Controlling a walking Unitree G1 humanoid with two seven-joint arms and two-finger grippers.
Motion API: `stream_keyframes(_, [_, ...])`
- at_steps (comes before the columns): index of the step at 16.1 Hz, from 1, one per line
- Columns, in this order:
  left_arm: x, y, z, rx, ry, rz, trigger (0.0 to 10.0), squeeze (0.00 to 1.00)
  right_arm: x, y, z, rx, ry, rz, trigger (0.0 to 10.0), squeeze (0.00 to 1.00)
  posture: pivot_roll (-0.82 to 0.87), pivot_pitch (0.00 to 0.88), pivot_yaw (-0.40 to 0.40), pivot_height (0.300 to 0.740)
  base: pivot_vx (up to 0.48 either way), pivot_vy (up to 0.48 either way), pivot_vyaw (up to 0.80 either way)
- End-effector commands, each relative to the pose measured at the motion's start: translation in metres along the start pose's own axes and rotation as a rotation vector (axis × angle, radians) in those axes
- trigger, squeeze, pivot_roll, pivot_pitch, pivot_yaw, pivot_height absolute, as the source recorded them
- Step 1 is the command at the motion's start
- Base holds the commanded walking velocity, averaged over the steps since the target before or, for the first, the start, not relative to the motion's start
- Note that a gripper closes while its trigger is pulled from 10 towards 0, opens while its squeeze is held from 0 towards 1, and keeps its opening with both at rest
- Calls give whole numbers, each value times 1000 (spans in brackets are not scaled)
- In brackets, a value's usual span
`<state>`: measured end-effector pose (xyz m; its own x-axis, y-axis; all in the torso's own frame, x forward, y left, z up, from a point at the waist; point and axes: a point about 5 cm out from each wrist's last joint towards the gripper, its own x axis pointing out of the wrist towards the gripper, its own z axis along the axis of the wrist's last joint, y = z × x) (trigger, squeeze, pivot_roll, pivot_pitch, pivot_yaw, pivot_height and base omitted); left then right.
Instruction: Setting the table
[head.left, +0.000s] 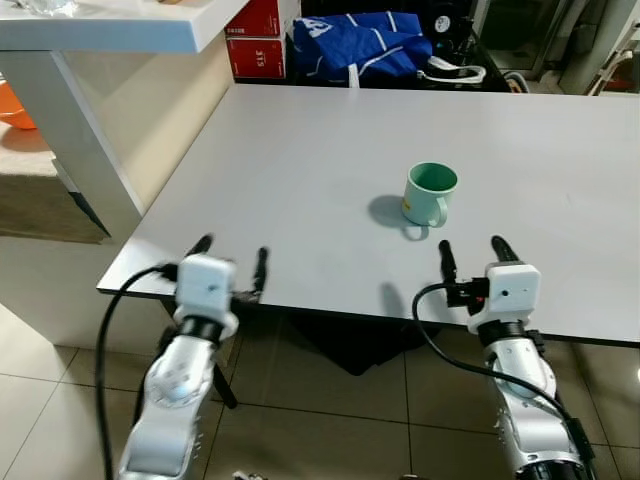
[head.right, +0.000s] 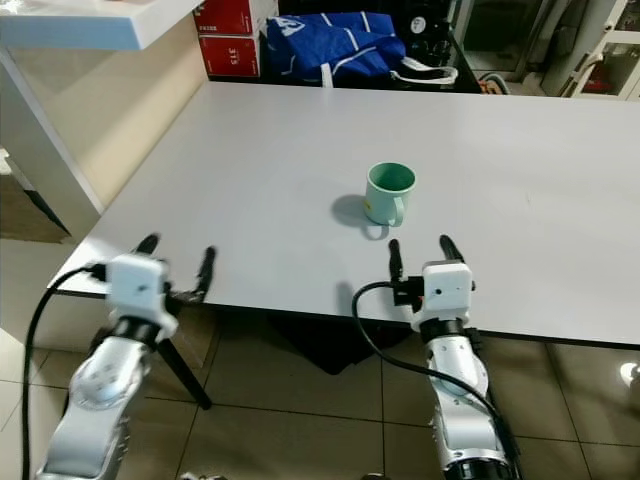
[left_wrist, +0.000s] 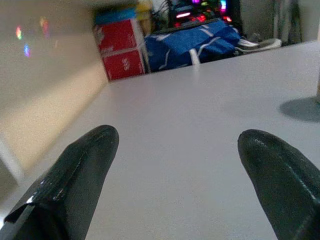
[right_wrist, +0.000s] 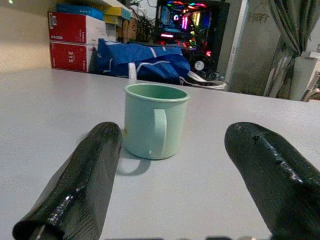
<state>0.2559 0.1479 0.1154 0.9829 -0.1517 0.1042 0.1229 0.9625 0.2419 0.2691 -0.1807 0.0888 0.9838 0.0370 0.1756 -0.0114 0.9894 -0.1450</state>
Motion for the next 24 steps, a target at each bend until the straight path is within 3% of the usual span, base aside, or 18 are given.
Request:
stream_keyframes(1, [2,-4,2,-116,41,-27,10000,0,2,3,-3,28,16,-4,10000,0,-152,0,70,740,0,0,0])
stream_keyframes(5, [5,0,-6,-354,89,-8,10000,0,5,8,-2,53,29,-10,10000,0,-147,0,73,740,0,0,0])
stream_keyframes(11, [6,6,-12,-378,138,38,10000,0,10,20,-4,123,65,45,10000,0,-140,0,78,740,0,0,0])
stream_keyframes(15, [2,1,-15,-431,146,19,10000,0,10,17,-6,111,80,55,10000,0,-139,0,74,740,0,0,0])
stream_keyframes(19, [4,2,-12,-422,124,22,10000,0,11,19,-6,104,86,68,10000,0,-138,0,66,740,0,0,0])
stream_keyframes(24, [10,2,-6,-412,123,-2,10000,0,15,23,-7,109,99,102,10000,0,-128,0,62,740,-105,413,0])
